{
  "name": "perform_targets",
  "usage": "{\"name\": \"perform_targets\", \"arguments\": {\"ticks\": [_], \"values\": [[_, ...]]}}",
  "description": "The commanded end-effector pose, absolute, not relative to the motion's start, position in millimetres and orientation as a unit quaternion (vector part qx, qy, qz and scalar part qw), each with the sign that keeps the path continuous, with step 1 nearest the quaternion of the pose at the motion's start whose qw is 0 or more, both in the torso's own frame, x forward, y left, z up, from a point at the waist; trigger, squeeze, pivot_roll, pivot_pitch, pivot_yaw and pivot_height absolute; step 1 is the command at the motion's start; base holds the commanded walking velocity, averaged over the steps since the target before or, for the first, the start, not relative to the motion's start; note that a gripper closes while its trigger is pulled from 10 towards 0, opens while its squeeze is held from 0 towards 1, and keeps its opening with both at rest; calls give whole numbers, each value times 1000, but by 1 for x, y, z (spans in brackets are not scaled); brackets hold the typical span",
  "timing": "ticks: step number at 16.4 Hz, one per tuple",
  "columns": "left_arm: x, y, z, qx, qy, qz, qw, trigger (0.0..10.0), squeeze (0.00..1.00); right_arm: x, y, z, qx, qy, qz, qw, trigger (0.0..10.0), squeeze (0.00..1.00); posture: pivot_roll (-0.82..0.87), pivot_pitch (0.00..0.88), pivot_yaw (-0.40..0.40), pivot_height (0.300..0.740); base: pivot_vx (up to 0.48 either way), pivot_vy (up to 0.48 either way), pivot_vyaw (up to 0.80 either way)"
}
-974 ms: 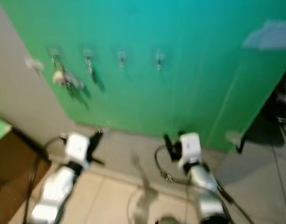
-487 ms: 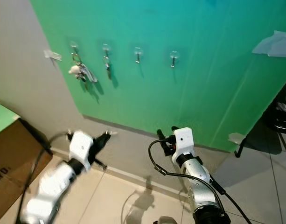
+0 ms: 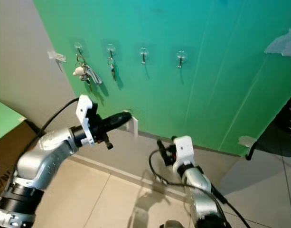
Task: Hang keys on a hook
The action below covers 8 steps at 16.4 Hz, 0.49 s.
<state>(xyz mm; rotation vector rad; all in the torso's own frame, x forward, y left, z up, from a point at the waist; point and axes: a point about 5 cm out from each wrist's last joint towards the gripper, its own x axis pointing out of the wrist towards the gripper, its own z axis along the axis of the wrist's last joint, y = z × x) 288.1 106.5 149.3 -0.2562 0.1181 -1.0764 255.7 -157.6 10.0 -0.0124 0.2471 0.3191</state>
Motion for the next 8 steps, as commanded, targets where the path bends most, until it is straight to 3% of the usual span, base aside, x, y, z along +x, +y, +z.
{"name": "perform_targets", "arguments": {"ticks": [1,3,8], "values": [[284,97,161,-158,59,-541,824,0,0,252,-157,4,-5,137,161,977,10000,0,-232,0,120,722,0,0,0],[269,85,165,-195,78,-582,786,0,0,248,-158,0,-4,145,158,977,10000,0,-240,0,132,722,0,0,0],[287,98,194,-237,56,-571,784,0,0,242,-161,-6,-6,156,157,975,10000,0,-244,0,131,722,0,0,0]]}}
